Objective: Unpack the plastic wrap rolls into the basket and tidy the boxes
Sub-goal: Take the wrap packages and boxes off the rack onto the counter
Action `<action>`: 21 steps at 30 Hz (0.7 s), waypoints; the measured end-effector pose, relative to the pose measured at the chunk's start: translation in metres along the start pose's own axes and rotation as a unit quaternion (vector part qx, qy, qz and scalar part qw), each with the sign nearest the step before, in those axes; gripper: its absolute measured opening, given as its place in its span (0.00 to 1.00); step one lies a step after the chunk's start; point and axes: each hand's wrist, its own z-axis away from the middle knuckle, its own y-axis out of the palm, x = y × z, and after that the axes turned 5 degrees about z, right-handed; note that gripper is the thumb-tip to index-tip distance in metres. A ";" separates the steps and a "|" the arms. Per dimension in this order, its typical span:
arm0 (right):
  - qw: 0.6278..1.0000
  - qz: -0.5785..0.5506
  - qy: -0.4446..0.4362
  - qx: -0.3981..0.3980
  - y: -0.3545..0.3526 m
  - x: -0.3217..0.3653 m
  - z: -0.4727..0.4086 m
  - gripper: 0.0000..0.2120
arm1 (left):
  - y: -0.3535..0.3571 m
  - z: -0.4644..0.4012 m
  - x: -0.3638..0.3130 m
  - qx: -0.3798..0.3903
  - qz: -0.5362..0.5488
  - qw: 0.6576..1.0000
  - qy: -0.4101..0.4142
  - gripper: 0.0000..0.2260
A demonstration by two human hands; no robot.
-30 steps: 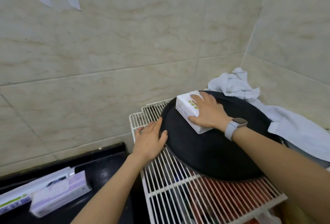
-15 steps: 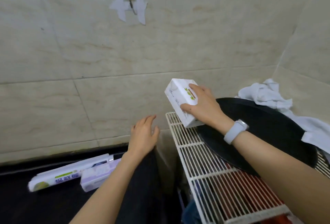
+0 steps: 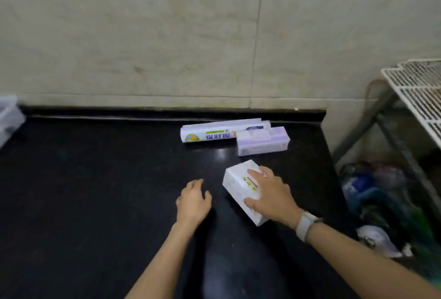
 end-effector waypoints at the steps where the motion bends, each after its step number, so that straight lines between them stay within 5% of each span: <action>1: 0.999 0.032 -0.018 0.007 0.015 0.006 -0.002 0.37 | 0.000 -0.001 0.015 0.016 -0.012 1.000 -0.015 0.21; 10: 0.987 0.124 -0.086 -0.052 0.059 0.071 -0.066 0.30 | 0.009 -0.026 0.081 0.104 -0.154 0.982 -0.036 0.30; 17: 0.992 0.017 -0.124 -0.034 0.046 0.059 -0.076 0.22 | -0.001 -0.032 0.078 0.054 -0.139 0.988 -0.031 0.25; 21: 0.991 0.023 -0.099 -0.084 0.007 0.021 -0.094 0.23 | -0.025 -0.059 0.055 -0.087 -0.053 0.994 -0.044 0.17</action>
